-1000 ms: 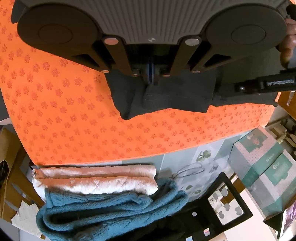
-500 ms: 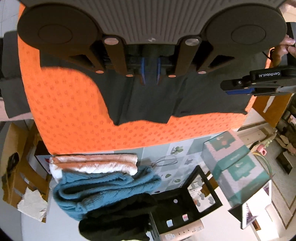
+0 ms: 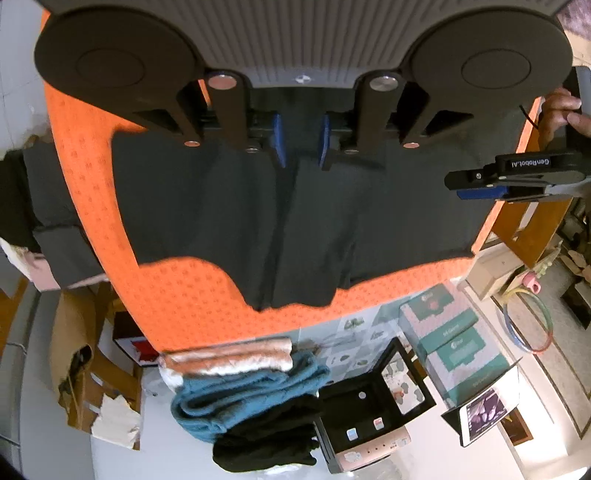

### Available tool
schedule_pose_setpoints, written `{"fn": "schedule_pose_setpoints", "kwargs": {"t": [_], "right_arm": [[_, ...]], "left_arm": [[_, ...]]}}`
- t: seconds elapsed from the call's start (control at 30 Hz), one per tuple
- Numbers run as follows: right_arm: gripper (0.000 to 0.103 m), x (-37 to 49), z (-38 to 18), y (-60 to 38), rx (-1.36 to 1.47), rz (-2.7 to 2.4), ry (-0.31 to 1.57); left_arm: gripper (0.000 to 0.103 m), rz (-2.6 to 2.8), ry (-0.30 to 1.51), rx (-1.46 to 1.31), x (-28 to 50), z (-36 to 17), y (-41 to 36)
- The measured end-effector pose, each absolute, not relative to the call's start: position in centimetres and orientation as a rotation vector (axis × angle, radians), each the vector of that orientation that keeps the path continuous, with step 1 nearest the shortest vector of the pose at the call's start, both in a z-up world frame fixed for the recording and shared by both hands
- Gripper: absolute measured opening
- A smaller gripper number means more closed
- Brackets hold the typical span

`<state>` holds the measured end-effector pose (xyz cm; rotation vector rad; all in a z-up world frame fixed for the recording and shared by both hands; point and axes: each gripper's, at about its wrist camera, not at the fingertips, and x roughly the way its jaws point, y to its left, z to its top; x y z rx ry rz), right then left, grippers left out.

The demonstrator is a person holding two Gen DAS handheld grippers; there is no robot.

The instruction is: Fold clothes

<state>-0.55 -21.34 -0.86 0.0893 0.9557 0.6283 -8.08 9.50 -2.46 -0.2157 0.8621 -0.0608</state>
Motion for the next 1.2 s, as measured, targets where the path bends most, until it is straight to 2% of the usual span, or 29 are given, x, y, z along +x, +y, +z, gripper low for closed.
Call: {"fn": "schedule_pose_setpoints", "kwargs": {"t": [0.3,0.37,0.47,0.7,0.73,0.77,0.8,1.0,1.2], "right_arm": [[0.022,-7.2,-4.6,-25.4,0.048,0.714,1.023],[0.025,-8.5,-5.8,-25.8,0.028,0.737,1.050],[0.028,-10.1,-7.7,-25.7,-0.016,0.776,1.074],[0.028,-12.0,-11.0,-23.8,-0.122,0.839,1.068],[0.023,-12.0,-11.1,-23.6,-0.135,0.839,1.055],[0.004,-12.0,-11.2,-23.5,-0.149,0.839,1.042],[0.003,-12.0,-11.0,-23.6,-0.137,0.853,1.048],[0.002,-14.1,-8.2,-24.6,-0.111,0.963,1.052],[0.003,-16.3,-7.8,-25.2,-0.196,1.008,1.068]], "left_arm": [[0.045,-0.064,0.881,-0.190,-14.9,-4.0,4.8],[0.045,-0.055,0.900,-0.189,-16.4,-4.5,3.6],[0.045,-0.055,0.917,-0.211,-18.5,-5.3,1.8],[0.046,-0.026,0.941,-0.234,-22.6,-6.9,-0.8],[0.046,-0.022,0.943,-0.231,-23.2,-7.0,-1.1],[0.046,-0.019,0.946,-0.224,-23.6,-7.2,-1.4],[0.046,-0.015,0.948,-0.217,-24.1,-7.3,-1.7],[0.047,-0.006,0.979,-0.202,-25.9,-9.5,-2.8],[0.047,-0.011,0.994,-0.209,-26.2,-12.0,-3.9]]}}
